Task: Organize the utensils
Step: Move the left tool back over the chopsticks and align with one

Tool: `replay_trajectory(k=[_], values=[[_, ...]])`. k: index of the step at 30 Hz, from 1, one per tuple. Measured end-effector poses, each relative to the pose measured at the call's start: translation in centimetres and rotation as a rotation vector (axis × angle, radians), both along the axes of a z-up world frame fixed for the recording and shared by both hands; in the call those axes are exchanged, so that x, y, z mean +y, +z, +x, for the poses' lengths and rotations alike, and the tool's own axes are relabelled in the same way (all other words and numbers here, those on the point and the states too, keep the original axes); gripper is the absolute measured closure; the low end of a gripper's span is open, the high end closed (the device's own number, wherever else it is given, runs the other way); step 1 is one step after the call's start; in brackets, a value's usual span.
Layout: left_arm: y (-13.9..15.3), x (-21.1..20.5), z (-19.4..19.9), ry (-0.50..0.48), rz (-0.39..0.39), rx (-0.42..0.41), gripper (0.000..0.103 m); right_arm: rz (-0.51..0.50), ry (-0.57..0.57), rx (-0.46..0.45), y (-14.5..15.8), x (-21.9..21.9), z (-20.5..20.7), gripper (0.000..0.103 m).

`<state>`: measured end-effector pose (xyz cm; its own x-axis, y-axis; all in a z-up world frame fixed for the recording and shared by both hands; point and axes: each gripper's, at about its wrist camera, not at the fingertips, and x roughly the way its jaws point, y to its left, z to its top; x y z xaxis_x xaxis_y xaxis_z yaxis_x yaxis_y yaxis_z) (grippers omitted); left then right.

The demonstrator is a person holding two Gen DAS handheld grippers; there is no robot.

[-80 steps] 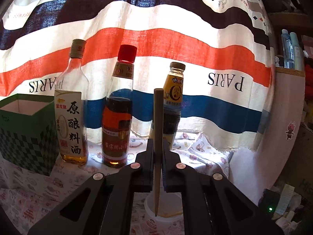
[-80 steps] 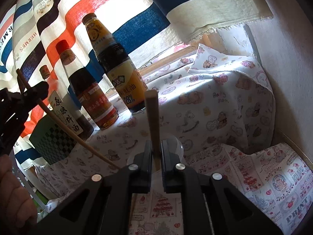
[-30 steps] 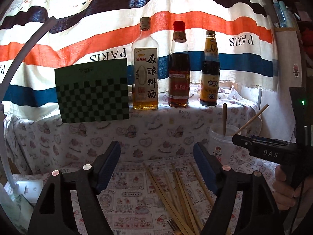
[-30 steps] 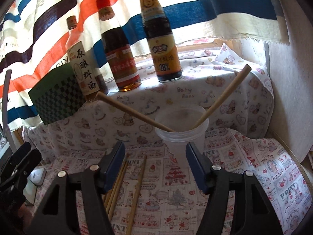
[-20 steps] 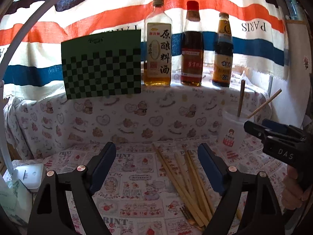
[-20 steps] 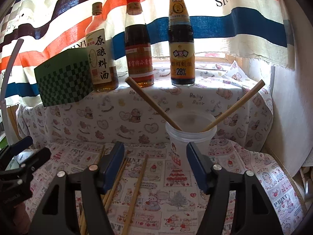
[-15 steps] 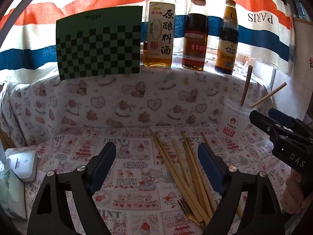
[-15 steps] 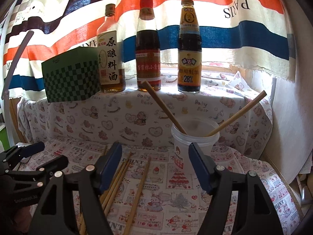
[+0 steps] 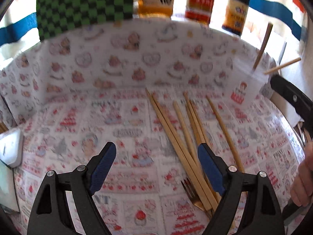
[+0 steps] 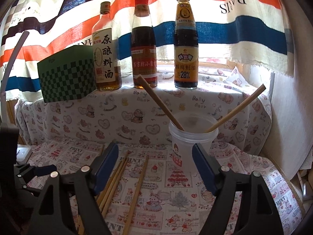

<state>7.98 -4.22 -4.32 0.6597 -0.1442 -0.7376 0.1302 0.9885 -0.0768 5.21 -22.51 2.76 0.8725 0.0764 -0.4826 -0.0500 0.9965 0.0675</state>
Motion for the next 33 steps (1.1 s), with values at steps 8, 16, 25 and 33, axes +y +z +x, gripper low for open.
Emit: replay_trajectory(k=[8, 16, 25, 33], values=[[-1.1, -0.3, 0.1, -0.038, -0.036, 0.085, 0.041, 0.027, -0.021, 0.058, -0.8, -0.7, 0.9, 0.027], [-0.9, -1.6, -0.3, -0.102, -0.050, 0.109, 0.071, 0.026, -0.017, 0.087, -1.1, -0.6, 1.3, 0.027], [-1.2, -1.3, 0.0, -0.093, -0.081, 0.156, 0.079, 0.016, -0.025, 0.103, -1.3, -0.5, 1.5, 0.027], [-1.5, 0.0, 0.5, -0.074, -0.123, 0.216, 0.086, -0.004, -0.031, 0.116, -1.7, -0.2, 1.8, 0.027]])
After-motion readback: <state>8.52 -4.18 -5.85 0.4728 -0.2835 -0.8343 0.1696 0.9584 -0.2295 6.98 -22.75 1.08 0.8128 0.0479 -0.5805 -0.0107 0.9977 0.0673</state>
